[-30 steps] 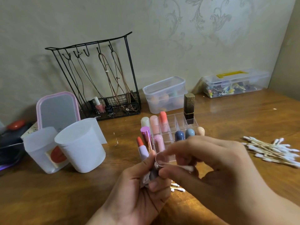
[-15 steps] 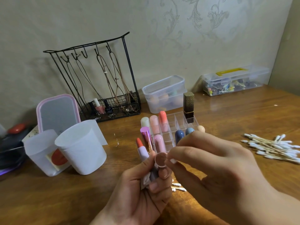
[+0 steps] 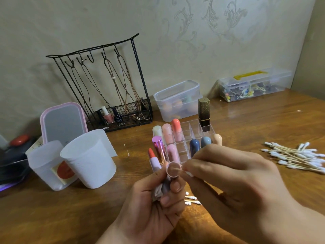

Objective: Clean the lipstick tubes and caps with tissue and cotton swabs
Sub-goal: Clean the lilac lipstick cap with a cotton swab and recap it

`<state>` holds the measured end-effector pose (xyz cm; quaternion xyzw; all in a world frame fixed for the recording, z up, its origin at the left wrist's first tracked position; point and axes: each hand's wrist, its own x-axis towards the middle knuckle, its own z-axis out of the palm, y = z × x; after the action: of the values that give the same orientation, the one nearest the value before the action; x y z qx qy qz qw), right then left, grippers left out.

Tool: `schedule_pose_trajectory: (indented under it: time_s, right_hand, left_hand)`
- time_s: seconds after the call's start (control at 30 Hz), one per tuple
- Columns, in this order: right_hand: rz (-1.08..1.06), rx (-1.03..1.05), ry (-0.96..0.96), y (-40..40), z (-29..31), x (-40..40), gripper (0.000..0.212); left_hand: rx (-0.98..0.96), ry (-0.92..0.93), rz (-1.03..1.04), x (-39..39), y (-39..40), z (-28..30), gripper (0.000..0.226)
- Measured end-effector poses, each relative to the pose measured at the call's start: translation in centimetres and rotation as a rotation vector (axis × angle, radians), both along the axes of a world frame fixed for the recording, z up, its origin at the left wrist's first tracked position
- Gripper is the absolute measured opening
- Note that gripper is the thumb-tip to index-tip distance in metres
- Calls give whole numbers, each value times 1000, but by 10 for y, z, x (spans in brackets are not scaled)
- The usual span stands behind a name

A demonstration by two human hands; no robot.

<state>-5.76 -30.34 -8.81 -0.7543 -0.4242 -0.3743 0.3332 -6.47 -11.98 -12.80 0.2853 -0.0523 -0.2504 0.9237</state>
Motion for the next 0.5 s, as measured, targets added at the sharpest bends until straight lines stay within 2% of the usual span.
schedule_pose_trajectory:
  time_s: [0.13, 0.27, 0.4, 0.5]
  right_hand:
    - [21, -30, 35, 1, -2, 1, 14]
    - [7, -42, 13, 1, 0, 0, 14]
    - [-40, -109, 10, 2, -2, 1, 13]
    - [17, -79, 75, -1, 0, -2, 14]
  left_hand:
    - [10, 3, 15, -2, 1, 0, 30]
    - [-16, 37, 19, 0, 1, 1, 39]
    - [-3, -8, 49, -1, -3, -1, 24]
    - [-5, 9, 76, -4, -5, 7, 19]
